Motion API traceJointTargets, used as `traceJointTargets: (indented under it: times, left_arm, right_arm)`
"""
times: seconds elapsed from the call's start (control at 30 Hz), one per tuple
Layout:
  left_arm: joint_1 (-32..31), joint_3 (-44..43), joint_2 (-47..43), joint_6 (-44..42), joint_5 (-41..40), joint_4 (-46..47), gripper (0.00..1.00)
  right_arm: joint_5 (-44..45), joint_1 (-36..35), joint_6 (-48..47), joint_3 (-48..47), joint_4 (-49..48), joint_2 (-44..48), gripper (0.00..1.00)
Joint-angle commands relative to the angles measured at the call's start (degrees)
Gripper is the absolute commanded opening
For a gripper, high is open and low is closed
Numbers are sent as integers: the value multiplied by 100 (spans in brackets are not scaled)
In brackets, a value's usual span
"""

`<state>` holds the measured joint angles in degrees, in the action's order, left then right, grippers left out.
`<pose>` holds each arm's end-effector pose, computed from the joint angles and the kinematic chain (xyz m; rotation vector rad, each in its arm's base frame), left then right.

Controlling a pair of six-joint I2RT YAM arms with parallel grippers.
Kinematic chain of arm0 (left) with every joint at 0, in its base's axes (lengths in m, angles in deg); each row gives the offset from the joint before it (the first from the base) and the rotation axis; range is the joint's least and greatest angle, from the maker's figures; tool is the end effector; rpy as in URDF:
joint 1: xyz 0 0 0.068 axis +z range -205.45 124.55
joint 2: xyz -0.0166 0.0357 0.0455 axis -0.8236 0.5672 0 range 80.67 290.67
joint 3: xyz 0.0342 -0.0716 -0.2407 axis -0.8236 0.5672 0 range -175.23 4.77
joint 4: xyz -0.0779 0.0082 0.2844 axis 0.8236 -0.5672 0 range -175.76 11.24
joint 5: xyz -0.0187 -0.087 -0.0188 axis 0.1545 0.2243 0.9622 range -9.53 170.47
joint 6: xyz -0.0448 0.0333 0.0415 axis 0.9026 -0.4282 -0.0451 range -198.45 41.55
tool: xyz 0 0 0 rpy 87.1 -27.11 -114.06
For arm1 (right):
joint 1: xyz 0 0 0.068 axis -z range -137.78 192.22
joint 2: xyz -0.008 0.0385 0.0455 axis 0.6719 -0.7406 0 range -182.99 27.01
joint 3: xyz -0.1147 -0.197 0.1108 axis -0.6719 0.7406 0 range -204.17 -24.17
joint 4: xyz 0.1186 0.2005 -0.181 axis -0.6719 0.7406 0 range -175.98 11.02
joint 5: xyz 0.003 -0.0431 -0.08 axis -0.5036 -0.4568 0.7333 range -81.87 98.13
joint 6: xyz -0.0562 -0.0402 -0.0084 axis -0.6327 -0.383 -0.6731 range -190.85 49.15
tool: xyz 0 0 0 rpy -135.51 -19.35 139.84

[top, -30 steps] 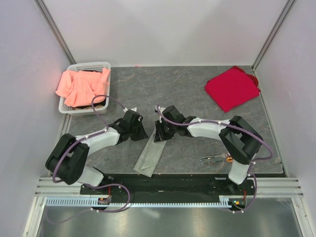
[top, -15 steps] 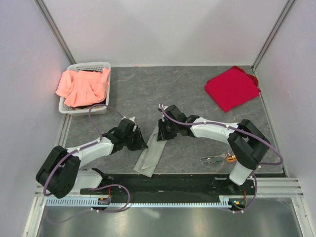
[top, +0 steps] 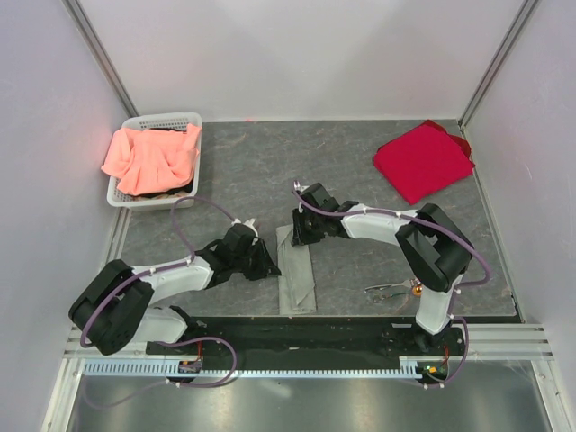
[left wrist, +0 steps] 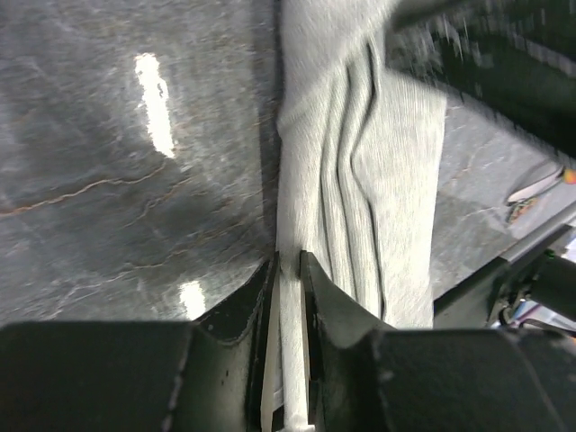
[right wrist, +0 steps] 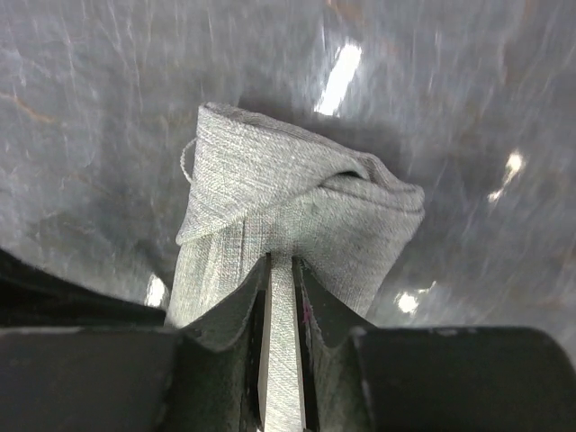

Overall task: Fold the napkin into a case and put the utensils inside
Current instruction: Fold the 2/3-rectangle-folded napkin at the center of the board.

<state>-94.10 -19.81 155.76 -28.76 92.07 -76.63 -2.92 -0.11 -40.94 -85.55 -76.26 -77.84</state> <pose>0.2021 -0.1762 0.0741 -0.1513 2.6145 -0.8837 0.2921 0.2806 0.0960 -0.3699 2.6153 0.7240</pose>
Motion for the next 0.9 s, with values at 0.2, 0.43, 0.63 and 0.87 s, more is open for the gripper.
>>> traceJointTargets:
  times: [0.2,0.43,0.63,0.87]
  left_arm:
    - [-37,5,-942,216,-17,-468,24]
    - [-107,348,-857,559,308,-83,25]
    - [-493,269,-487,629,282,85,30]
    - [-740,542,-451,954,159,472,28]
  right_arm:
    - [770,-397,-785,-611,1487,412,41]
    - [1297,-1146,-180,-463,2008,598,47]
    - [1457,-1366,234,-296,2096,950,52]
    - [1474,-1709,480,-146,1991,854,50]
